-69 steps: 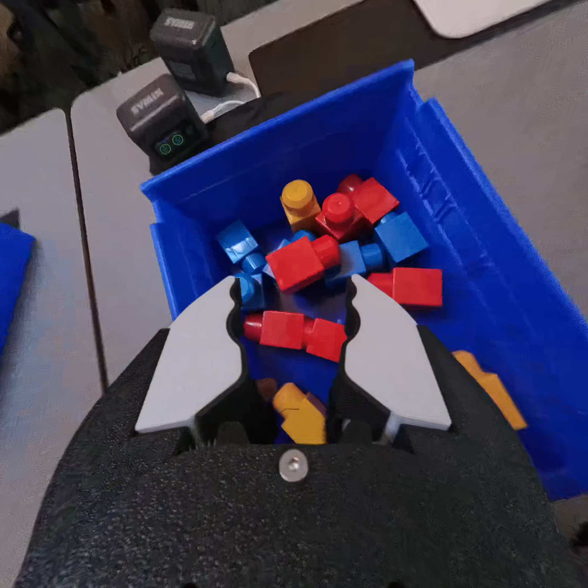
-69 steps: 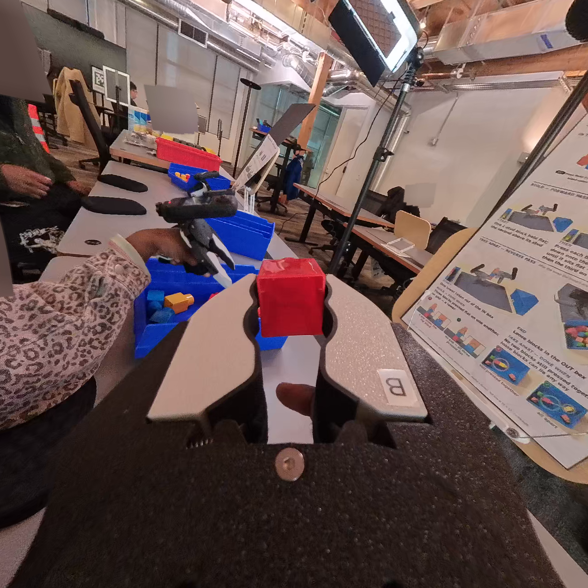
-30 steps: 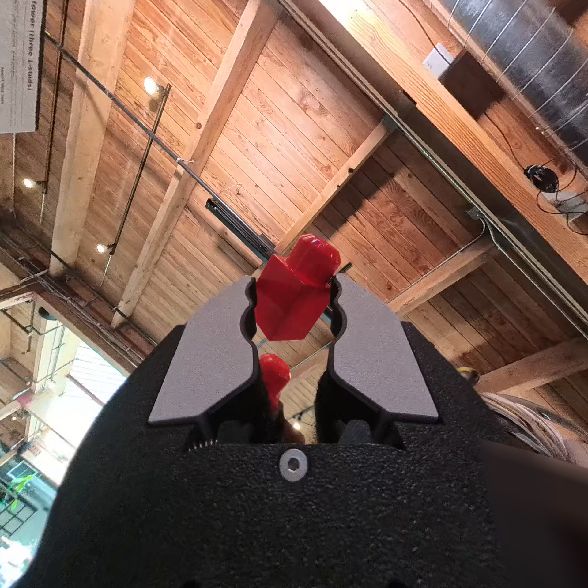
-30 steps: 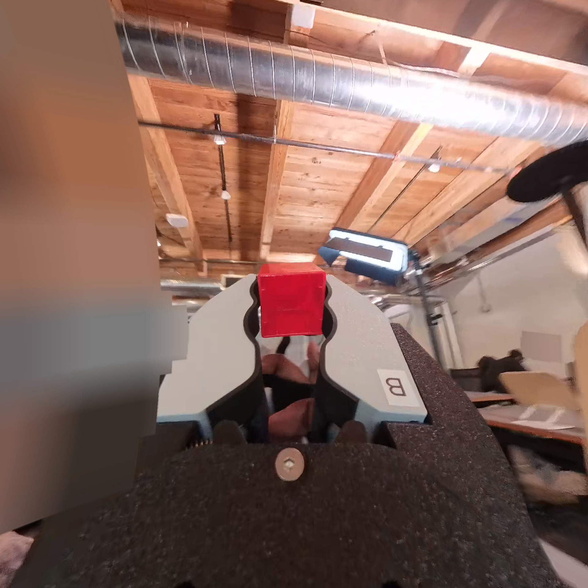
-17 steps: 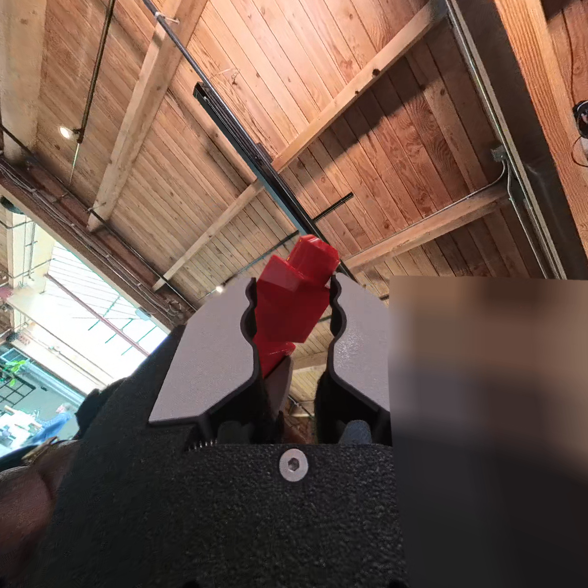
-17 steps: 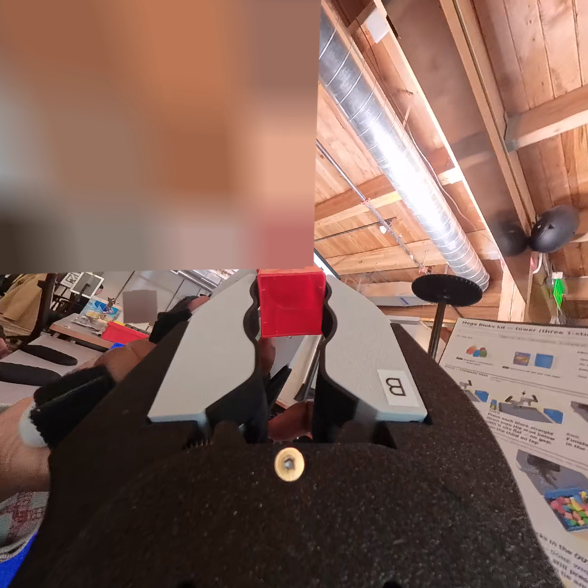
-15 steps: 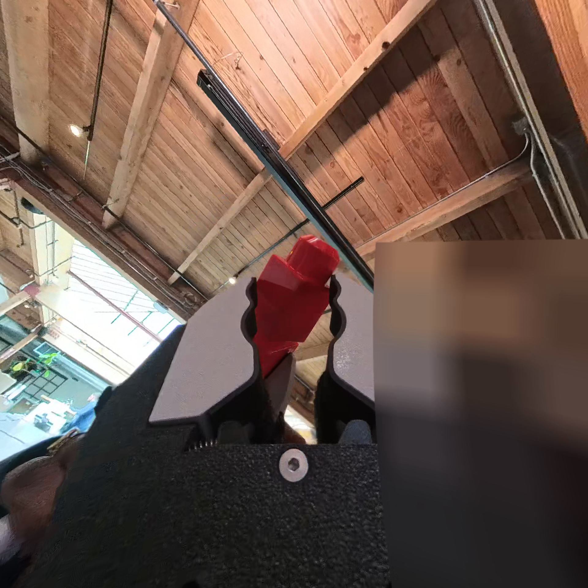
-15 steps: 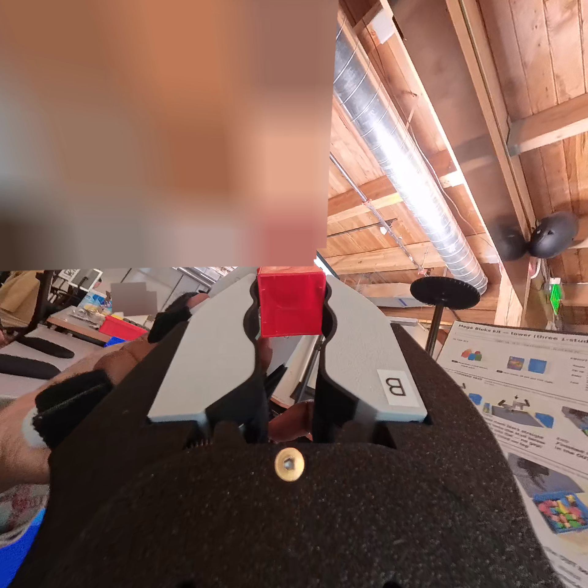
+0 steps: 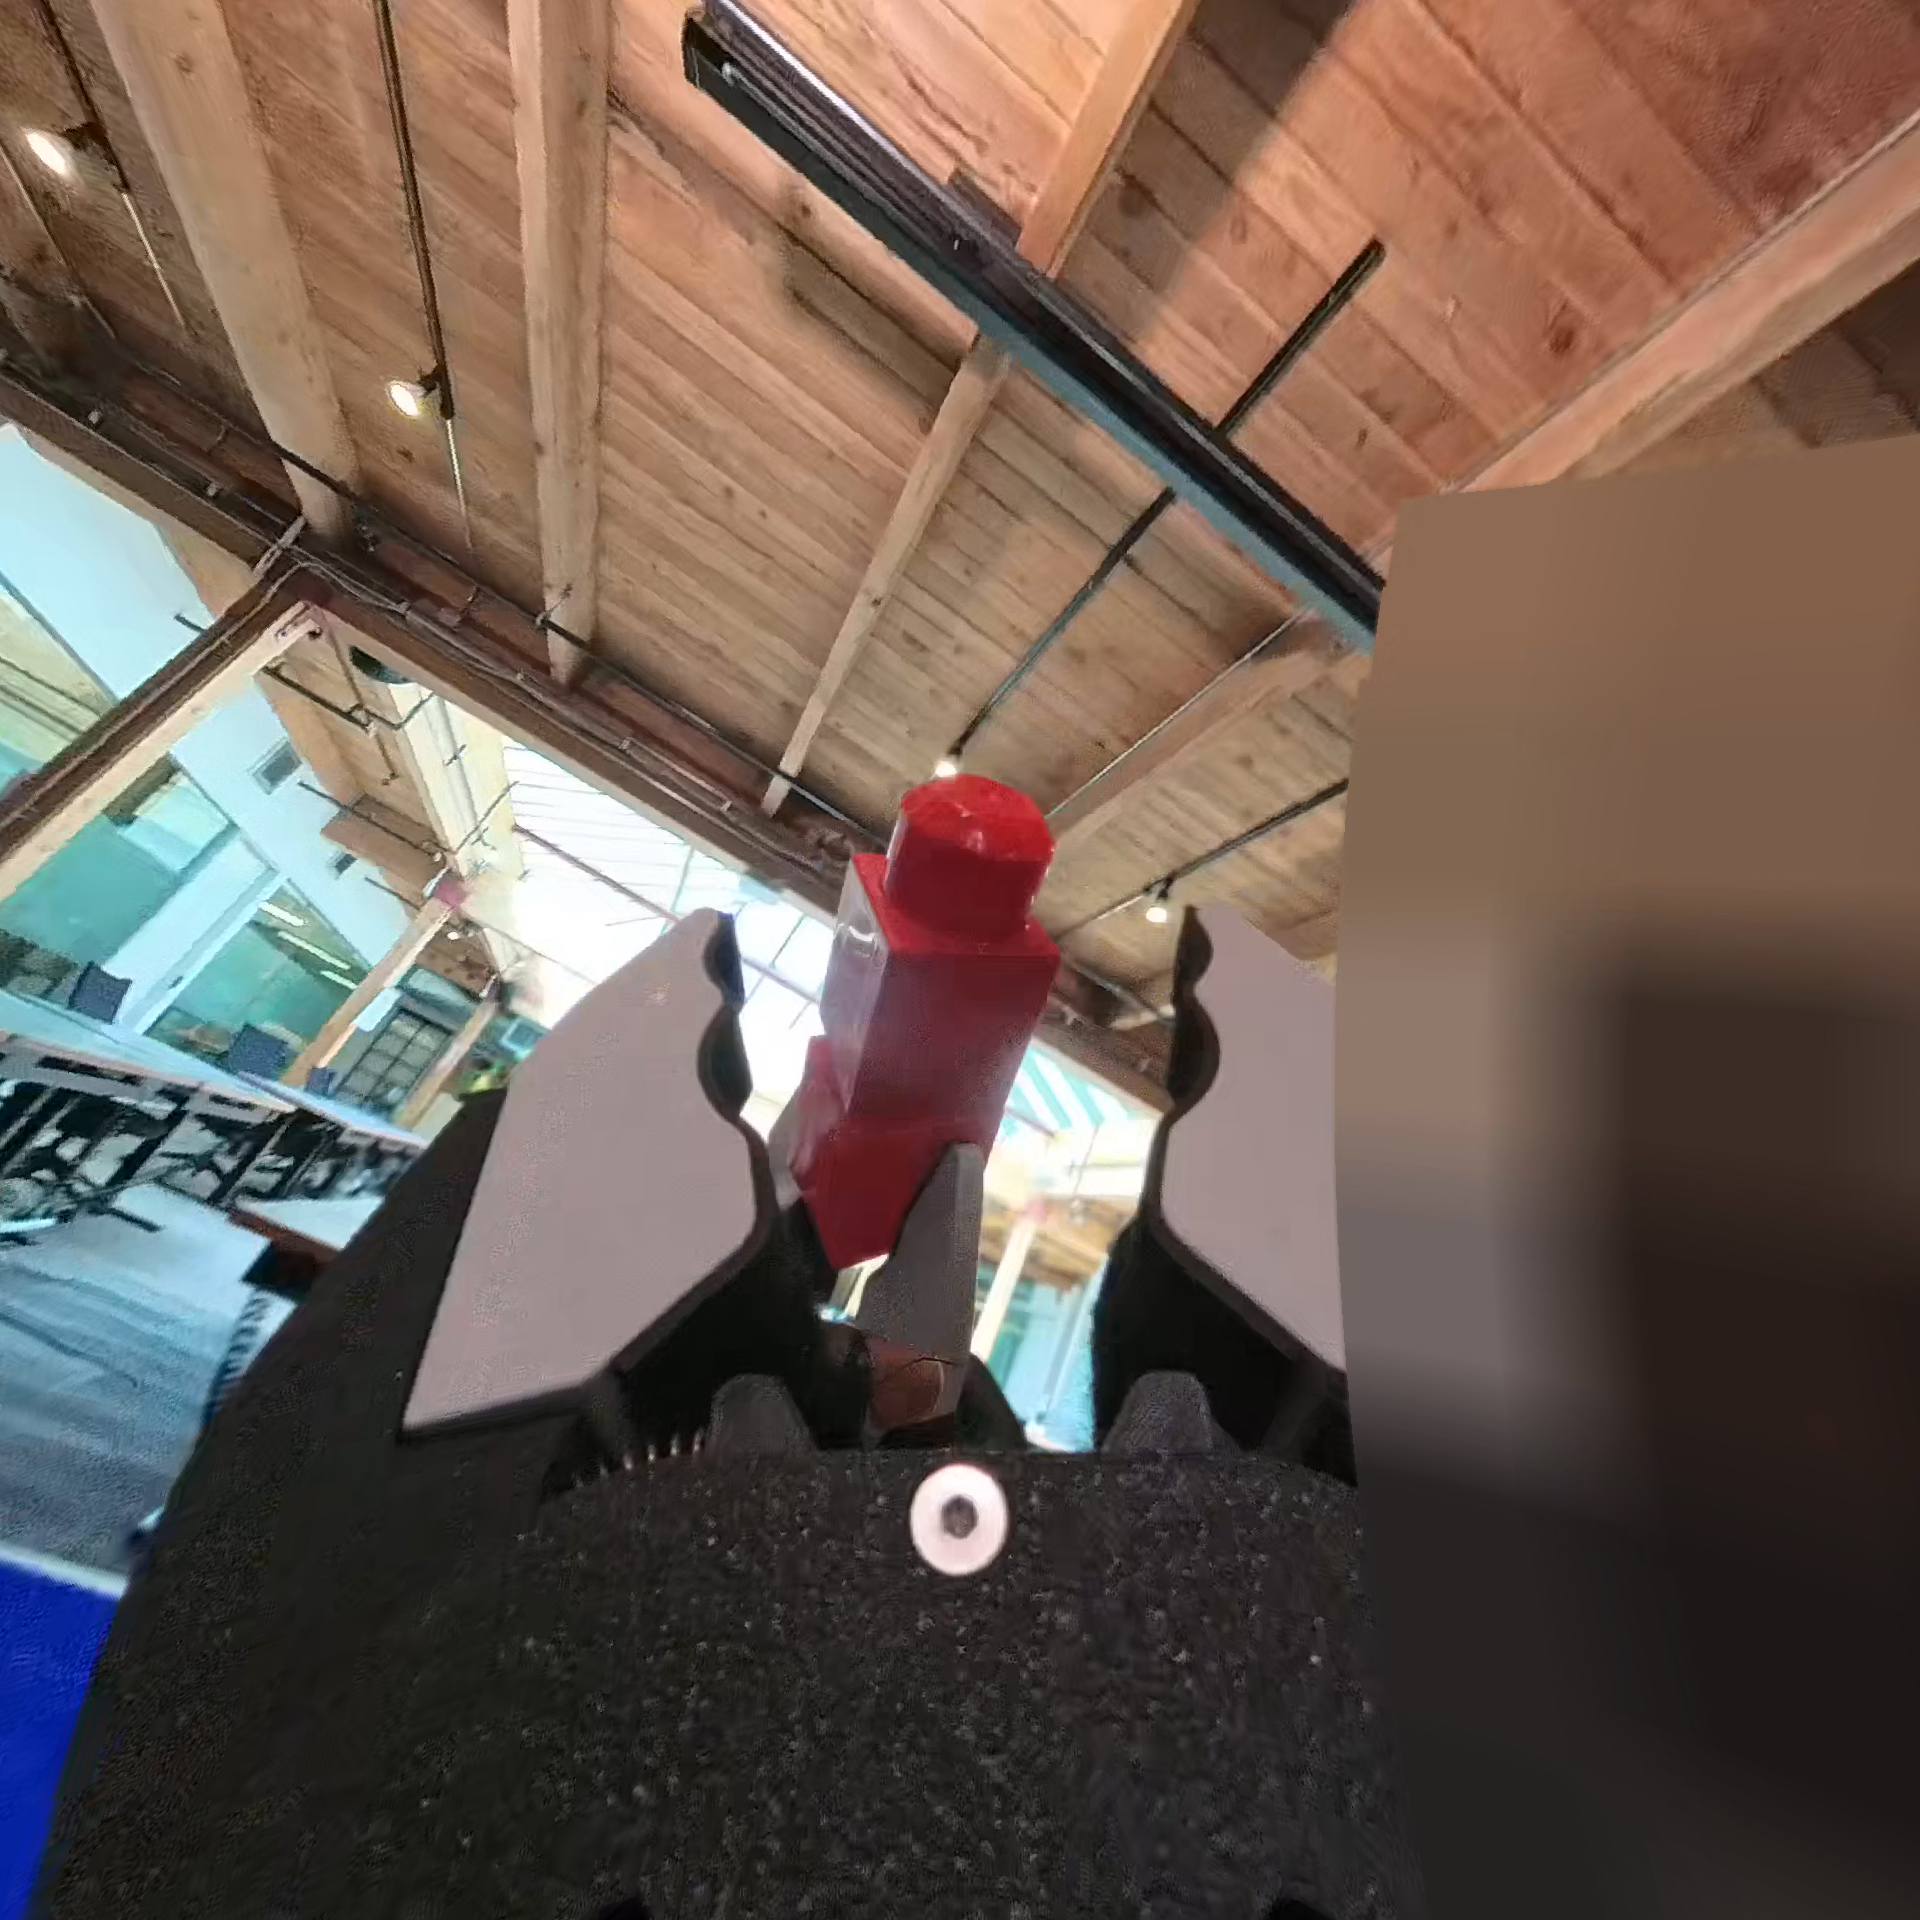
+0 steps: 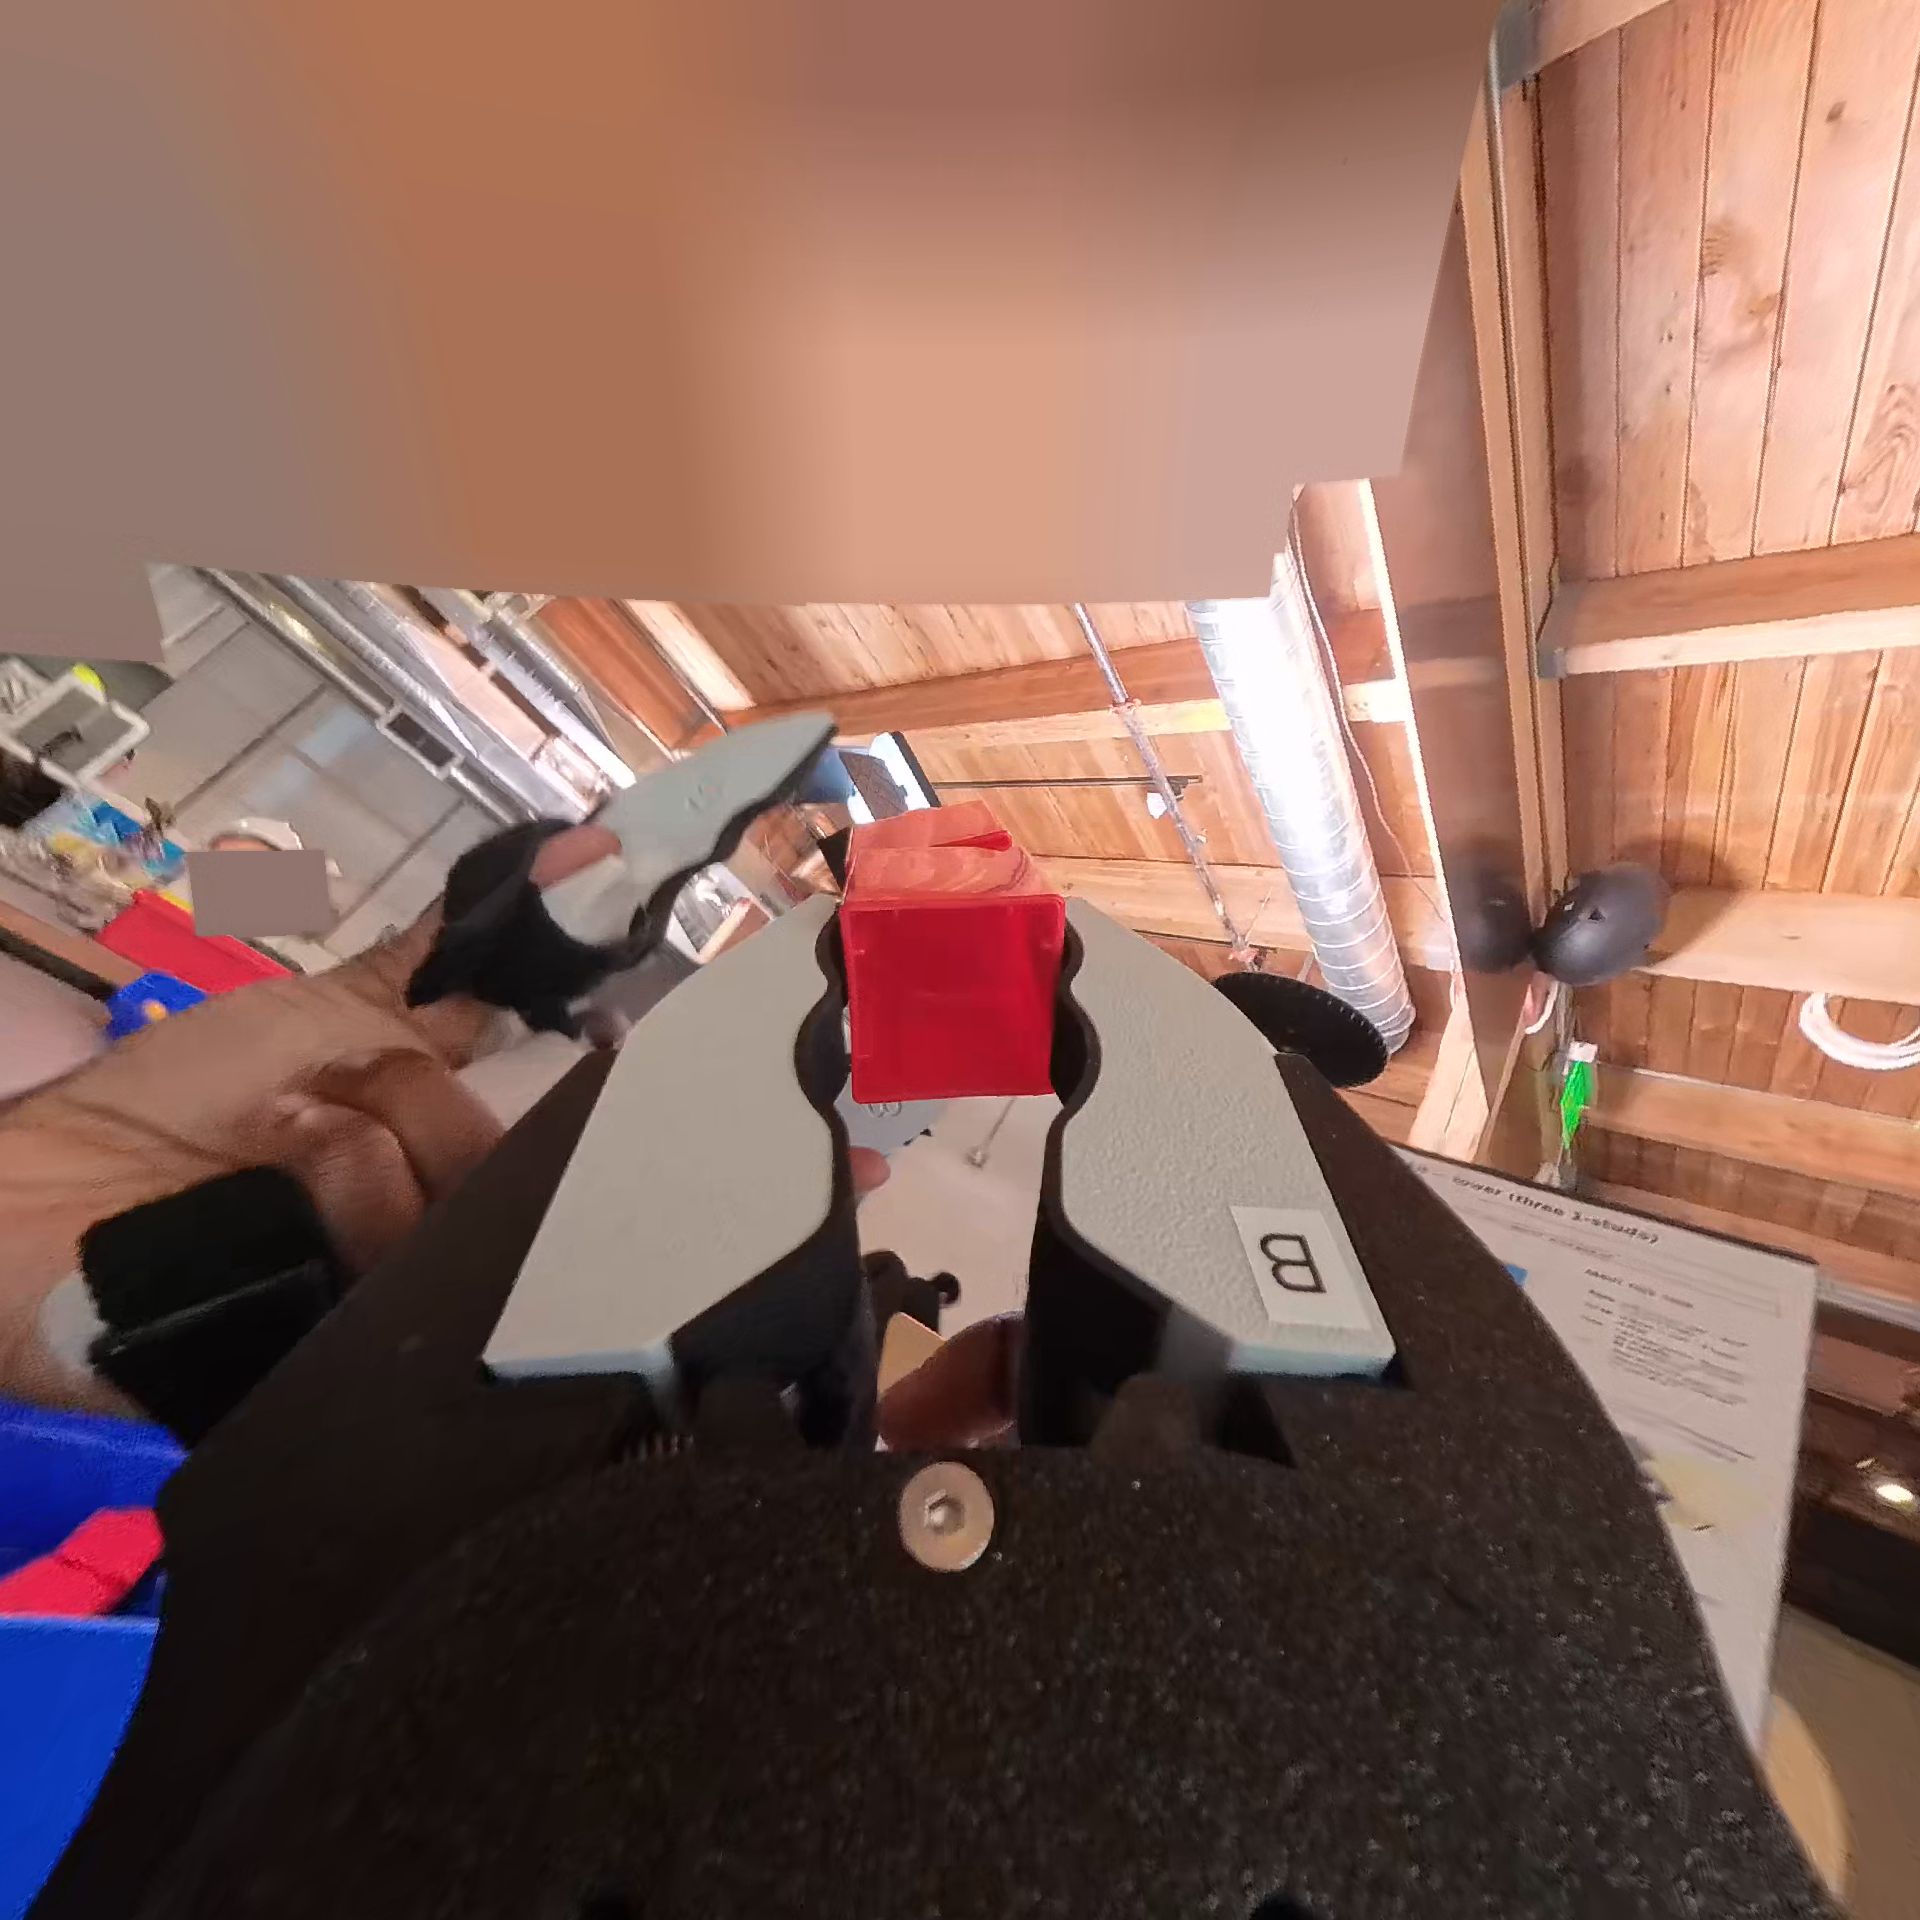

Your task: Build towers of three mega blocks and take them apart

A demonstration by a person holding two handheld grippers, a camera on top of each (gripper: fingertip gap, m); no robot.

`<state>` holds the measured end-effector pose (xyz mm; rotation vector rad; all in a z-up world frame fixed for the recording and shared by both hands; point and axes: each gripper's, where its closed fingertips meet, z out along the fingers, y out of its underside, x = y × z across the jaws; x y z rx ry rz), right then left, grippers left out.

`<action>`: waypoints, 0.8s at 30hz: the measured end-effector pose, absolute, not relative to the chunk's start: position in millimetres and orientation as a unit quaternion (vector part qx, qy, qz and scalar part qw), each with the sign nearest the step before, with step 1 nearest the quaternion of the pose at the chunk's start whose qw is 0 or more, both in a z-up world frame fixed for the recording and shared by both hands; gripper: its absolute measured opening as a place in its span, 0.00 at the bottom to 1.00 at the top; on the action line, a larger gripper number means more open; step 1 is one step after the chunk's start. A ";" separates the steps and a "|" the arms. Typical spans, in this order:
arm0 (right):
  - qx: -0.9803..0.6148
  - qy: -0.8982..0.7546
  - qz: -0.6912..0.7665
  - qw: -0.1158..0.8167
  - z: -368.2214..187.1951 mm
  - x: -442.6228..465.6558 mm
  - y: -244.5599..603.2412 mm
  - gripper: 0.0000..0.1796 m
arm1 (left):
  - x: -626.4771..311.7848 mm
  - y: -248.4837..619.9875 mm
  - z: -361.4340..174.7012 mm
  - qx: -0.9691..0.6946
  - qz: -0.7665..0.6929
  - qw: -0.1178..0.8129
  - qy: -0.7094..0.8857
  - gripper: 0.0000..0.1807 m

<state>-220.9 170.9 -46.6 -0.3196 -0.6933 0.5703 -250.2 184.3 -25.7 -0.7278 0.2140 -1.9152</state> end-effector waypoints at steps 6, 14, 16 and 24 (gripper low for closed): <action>-0.141 -0.430 0.083 0.888 -61.4 -238.7 168.9 0.20 | -253.3 191.8 -37.7 -0.425 -0.630 0.620 0.195 0.25; -0.114 -0.474 -0.021 0.873 -67.0 -240.7 162.7 0.20 | -250.9 189.4 -47.5 -0.459 -0.668 0.548 0.206 0.22; -0.109 -0.480 -0.037 0.869 -67.7 -241.3 161.5 0.20 | -250.8 188.6 -48.3 -0.457 -0.676 0.539 0.209 0.22; -0.114 -0.456 0.013 0.883 -65.8 -242.8 163.6 0.20 | -250.6 191.6 -44.3 -0.440 -0.657 0.580 0.195 0.22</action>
